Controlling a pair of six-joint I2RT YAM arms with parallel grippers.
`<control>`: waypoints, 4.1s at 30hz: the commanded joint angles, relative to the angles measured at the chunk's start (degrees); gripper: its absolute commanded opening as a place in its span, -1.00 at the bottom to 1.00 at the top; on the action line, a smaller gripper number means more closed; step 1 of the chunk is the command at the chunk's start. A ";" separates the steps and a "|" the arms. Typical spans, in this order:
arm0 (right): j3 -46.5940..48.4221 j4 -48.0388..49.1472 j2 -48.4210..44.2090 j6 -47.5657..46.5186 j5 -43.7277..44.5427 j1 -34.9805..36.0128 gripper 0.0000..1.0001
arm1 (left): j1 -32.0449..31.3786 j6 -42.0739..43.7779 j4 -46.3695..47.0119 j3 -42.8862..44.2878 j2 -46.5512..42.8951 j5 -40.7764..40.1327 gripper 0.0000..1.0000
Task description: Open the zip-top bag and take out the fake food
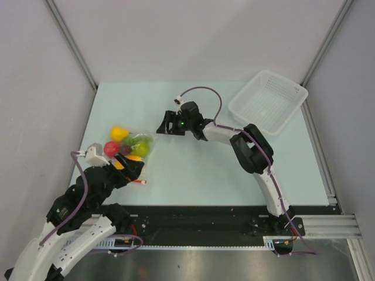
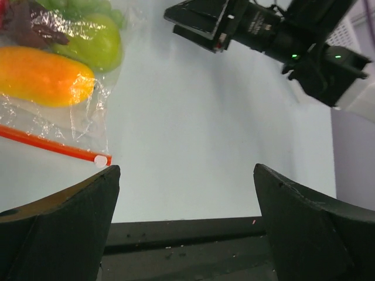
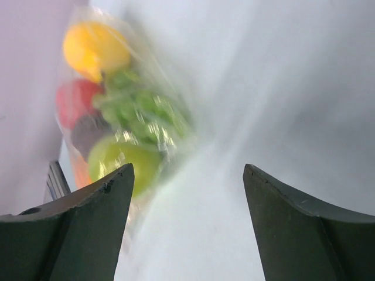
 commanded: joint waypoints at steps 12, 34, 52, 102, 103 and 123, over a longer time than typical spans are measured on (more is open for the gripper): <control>-30.78 19.53 -15.76 9.72 -5.29 13.88 0.80 | 0.27 1.85 6.81 -2.31 7.96 5.08 0.97; -23.14 38.80 -2.12 29.41 -9.86 16.54 -0.21 | 0.27 5.89 10.16 -4.07 2.85 11.41 0.79; -29.46 47.04 -7.13 38.19 -9.17 12.67 -1.00 | 0.27 -16.29 7.18 -12.32 0.31 2.81 0.66; -37.20 61.21 -11.97 60.53 -3.09 11.70 -1.00 | 25.05 -17.31 36.44 -28.41 3.38 27.41 -0.19; -37.20 61.30 -11.88 60.62 -3.09 11.79 -1.00 | 25.05 -17.22 36.61 -28.33 3.12 27.32 -0.20; -38.52 63.94 -11.26 61.41 -4.23 11.79 -1.00 | 25.05 -14.15 32.66 -27.19 0.39 22.31 -0.78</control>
